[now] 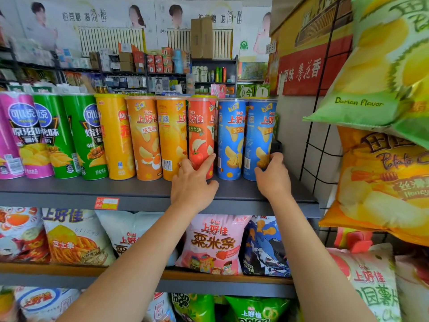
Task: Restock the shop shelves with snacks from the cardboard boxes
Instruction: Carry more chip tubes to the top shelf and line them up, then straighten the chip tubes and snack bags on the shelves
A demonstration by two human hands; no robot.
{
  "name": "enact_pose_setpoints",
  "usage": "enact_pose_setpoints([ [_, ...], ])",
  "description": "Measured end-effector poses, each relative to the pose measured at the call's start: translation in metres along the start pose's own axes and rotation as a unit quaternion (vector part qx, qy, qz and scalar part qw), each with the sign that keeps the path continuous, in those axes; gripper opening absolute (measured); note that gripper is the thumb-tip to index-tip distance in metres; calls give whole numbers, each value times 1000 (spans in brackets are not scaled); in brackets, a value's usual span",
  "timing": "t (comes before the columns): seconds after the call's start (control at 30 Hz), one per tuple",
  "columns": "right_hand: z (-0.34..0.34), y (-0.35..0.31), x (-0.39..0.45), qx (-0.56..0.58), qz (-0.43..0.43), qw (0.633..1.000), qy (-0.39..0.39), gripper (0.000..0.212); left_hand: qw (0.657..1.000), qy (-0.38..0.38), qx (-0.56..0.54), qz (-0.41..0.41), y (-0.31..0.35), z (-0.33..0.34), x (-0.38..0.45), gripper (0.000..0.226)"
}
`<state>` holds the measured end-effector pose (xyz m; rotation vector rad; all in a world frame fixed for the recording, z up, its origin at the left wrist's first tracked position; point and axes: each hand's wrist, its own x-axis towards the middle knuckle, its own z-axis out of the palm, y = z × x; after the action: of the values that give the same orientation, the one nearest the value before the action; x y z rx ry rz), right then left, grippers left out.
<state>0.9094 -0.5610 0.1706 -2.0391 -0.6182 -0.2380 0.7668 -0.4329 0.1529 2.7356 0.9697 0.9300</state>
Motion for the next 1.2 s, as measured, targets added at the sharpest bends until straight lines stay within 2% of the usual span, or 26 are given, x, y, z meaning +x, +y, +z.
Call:
enact_pose_setpoints([
  [0.13,3,2,-1,0,-8,1000,1,46,999,25,-31,2,0,-1,-4,60],
  [0.23,6,4,-4,1,-18,1000,22,45,988,103,-115,5,-7,-6,-8,37],
  [0.3,7,4,-7,-35,-44,997,53,41,979,154,-127,-33,-26,-12,-5,22],
  [0.4,11,4,-11,-102,-82,987,91,31,982,132,-107,-80,-56,-21,7,6],
  [0.47,14,3,-12,-126,-90,983,99,28,985,105,-117,-68,-63,-23,9,2],
  [0.57,16,4,-12,-145,-100,979,99,27,988,108,-105,-44,-61,-19,7,7],
  [0.73,17,8,-11,-146,-117,978,92,27,989,101,-88,-55,-63,-15,8,13],
  [1.0,14,8,-12,-96,-127,982,100,23,993,60,-77,-62,-64,-18,7,23],
  [1.07,13,4,-16,-61,-141,981,116,20,992,75,-91,-54,-67,-22,2,27],
  [1.13,17,-5,-25,-28,-164,978,125,20,988,122,-88,-39,-75,-26,-3,31],
  [1.2,30,-20,-37,-6,-219,969,115,19,983,158,-85,-35,-85,-33,-6,37],
])
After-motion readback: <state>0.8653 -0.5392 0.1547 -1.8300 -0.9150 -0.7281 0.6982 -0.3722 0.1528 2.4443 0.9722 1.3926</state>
